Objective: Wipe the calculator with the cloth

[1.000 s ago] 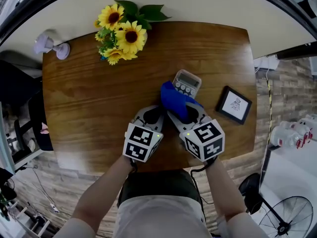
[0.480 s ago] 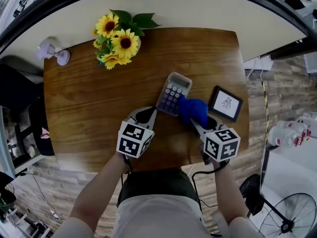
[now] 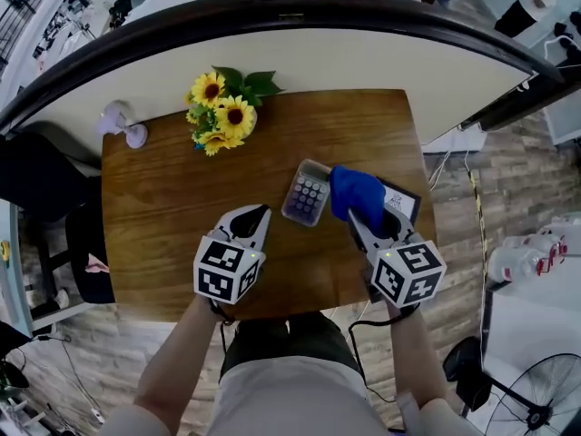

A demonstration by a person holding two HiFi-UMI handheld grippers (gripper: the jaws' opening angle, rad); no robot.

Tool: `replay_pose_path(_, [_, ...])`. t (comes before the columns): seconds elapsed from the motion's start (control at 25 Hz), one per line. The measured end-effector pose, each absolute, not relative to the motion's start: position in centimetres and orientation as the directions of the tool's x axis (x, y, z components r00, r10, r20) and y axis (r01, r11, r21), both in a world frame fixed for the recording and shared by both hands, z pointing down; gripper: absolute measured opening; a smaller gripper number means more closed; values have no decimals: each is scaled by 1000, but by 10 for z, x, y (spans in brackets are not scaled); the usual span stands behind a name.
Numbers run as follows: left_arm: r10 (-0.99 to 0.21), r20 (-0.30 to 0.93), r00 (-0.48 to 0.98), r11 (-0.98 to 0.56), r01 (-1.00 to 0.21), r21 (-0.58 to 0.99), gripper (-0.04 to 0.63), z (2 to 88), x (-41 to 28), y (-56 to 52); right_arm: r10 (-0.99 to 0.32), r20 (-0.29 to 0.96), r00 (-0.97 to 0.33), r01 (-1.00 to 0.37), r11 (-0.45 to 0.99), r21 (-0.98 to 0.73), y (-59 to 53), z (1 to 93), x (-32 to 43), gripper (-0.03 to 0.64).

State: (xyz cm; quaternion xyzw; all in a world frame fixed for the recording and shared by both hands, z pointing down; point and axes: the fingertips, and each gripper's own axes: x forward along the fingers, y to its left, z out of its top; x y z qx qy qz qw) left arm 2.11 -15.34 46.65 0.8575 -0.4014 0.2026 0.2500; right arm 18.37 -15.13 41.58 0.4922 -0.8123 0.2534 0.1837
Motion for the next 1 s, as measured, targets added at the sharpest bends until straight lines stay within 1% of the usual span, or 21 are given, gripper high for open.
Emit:
replay_pose_path(0.08, [-600, 530, 599, -572, -785, 239, 2, 440, 21, -153, -738, 502, -452, -891, 397, -219, -153, 384, 182, 149])
replay_pose_path(0.2, [-637, 504, 583, -610, -781, 131, 2, 400, 21, -154, -778, 431, -457, -889, 410, -203, -151, 338, 183, 147])
replay_pose_path(0.4, [-698, 419, 581, -632, -774, 20, 2, 332, 18, -155, -824, 317, -469, -883, 443, -156, -143, 260, 182, 149])
replay_pose_path(0.56, [-726, 357, 588, -634, -773, -17, 2, 286, 12, -149, -840, 224, -493, -870, 479, -117, -130, 199, 176, 149])
replay_pose_path(0.76, [-763, 274, 585, -624, -778, -74, 2, 229, 4, -141, -867, 115, -485, -874, 483, -51, -113, 138, 174, 150])
replay_pose_path(1.0, [-795, 176, 580, -602, -790, -116, 2, 170, -5, -130, -878, 28, -479, -878, 479, 5, -94, 90, 177, 150])
